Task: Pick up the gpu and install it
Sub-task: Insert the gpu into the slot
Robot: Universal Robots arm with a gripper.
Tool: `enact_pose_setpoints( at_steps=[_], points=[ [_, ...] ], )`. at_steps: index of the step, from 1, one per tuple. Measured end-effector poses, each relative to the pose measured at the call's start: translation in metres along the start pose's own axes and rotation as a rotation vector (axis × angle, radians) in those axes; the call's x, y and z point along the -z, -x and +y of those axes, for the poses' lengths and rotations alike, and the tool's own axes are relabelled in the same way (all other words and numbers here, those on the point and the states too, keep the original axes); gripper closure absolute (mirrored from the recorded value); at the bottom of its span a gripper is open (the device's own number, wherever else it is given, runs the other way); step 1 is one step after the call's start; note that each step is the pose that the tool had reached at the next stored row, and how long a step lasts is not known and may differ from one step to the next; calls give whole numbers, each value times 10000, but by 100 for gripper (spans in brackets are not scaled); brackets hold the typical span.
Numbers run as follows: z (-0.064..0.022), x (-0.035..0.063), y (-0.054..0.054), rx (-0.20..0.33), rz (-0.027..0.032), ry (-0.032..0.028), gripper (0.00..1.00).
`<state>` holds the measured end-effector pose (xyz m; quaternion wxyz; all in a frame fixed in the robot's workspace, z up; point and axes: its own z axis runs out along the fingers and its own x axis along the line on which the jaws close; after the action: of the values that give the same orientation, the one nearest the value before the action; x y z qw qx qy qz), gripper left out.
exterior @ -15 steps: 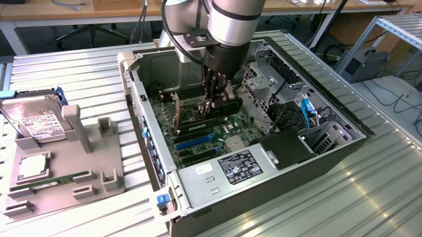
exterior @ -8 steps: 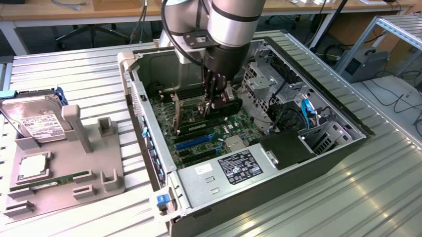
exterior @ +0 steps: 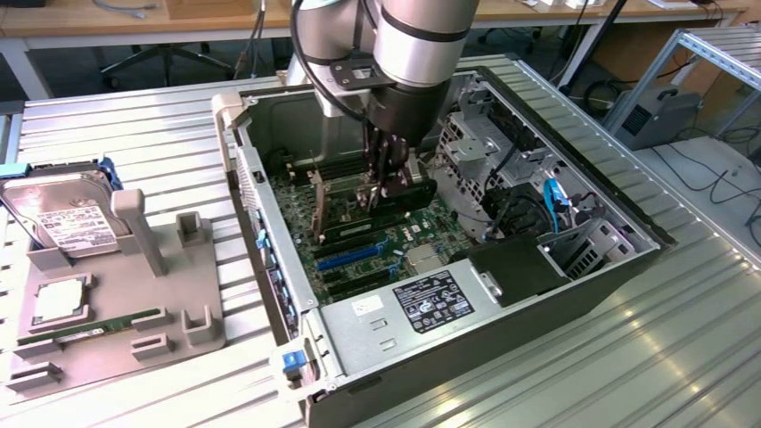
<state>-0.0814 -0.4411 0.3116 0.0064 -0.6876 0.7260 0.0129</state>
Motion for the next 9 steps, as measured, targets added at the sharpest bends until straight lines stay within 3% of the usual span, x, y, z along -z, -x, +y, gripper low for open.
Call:
enact_pose_setpoints(
  at_steps=[9],
  points=[
    [8,-18,-8,0,0,0,73]
  ],
)
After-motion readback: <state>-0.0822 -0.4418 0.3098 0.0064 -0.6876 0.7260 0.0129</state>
